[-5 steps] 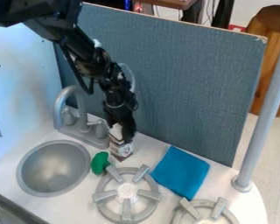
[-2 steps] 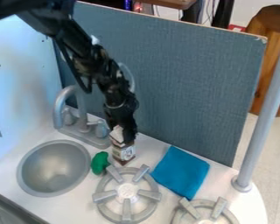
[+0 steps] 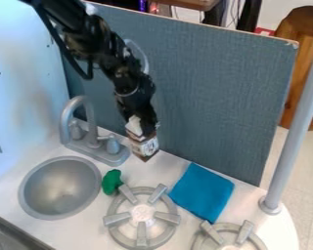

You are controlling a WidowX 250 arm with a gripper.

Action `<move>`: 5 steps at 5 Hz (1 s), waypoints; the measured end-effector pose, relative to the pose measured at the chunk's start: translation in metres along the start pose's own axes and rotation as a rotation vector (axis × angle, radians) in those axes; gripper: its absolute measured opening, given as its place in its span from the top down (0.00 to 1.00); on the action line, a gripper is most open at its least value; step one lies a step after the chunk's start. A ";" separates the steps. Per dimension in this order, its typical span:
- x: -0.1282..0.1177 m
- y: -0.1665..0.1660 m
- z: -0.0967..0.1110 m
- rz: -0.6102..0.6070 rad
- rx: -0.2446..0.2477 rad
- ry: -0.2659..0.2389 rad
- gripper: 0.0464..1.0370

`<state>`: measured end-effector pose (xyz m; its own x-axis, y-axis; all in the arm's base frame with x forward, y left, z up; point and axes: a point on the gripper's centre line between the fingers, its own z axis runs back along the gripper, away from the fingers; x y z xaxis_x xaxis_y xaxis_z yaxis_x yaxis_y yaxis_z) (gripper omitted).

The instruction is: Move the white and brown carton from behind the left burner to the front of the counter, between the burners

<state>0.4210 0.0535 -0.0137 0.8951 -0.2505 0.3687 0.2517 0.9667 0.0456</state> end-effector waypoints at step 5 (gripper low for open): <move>-0.063 -0.137 0.023 -0.269 -0.116 -0.044 0.22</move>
<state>0.3218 -0.0617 -0.0221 0.7744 -0.4921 0.3978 0.5206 0.8528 0.0414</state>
